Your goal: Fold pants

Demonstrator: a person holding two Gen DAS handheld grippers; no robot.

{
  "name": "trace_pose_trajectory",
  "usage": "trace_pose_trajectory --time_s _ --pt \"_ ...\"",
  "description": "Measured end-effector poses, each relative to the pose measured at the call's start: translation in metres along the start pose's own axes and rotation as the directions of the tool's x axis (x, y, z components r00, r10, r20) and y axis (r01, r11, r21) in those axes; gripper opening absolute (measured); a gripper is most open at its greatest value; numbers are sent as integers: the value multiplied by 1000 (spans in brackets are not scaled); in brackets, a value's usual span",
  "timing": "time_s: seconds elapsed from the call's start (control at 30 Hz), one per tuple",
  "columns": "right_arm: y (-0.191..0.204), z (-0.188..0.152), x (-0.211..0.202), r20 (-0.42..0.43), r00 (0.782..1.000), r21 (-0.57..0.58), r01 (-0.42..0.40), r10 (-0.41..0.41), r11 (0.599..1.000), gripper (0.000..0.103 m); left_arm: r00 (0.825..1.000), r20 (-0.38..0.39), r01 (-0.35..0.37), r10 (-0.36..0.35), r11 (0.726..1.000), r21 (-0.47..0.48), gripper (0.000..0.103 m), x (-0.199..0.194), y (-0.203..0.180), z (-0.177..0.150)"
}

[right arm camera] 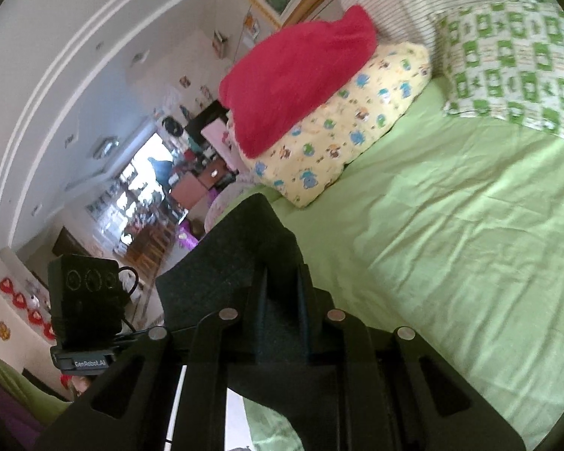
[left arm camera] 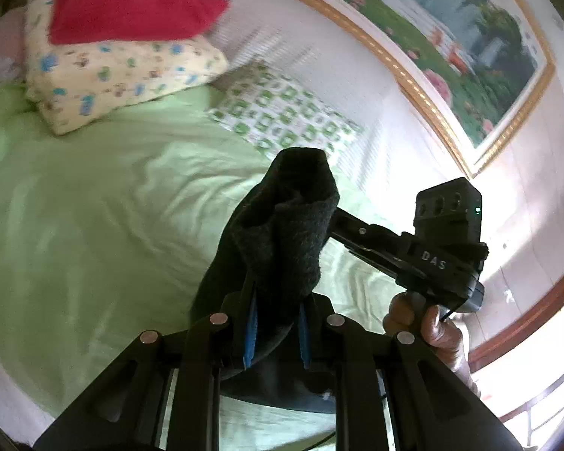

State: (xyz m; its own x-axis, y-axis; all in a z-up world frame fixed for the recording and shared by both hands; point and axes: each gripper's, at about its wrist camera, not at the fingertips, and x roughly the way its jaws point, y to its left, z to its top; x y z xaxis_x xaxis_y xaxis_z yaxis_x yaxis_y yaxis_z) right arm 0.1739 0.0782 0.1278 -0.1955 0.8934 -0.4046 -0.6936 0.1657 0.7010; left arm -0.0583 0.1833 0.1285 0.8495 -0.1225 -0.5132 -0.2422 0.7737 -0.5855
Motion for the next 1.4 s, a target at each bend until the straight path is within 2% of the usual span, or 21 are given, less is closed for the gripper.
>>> trace_pose_trajectory --time_s 0.3,0.57,0.87,1.23,1.4 --pt "-20 -26 -66 80 996 64 43 -48 997 16 996 -78 56 -47 992 115 17 22 -63 -22" --pt "-41 -59 -115 147 986 126 63 -82 990 15 984 -162 103 -72 976 193 17 44 -104 -45" --pt "-65 -103 -157 220 969 212 69 -116 975 15 961 -265 153 -84 956 252 17 73 -138 -80" --pt "-90 -151 -196 271 948 301 84 -169 950 15 946 -324 159 -27 908 387 17 107 -174 -123" --pt "-105 -165 -198 272 944 335 90 -188 938 15 937 -349 158 -13 907 390 17 128 -173 -131"
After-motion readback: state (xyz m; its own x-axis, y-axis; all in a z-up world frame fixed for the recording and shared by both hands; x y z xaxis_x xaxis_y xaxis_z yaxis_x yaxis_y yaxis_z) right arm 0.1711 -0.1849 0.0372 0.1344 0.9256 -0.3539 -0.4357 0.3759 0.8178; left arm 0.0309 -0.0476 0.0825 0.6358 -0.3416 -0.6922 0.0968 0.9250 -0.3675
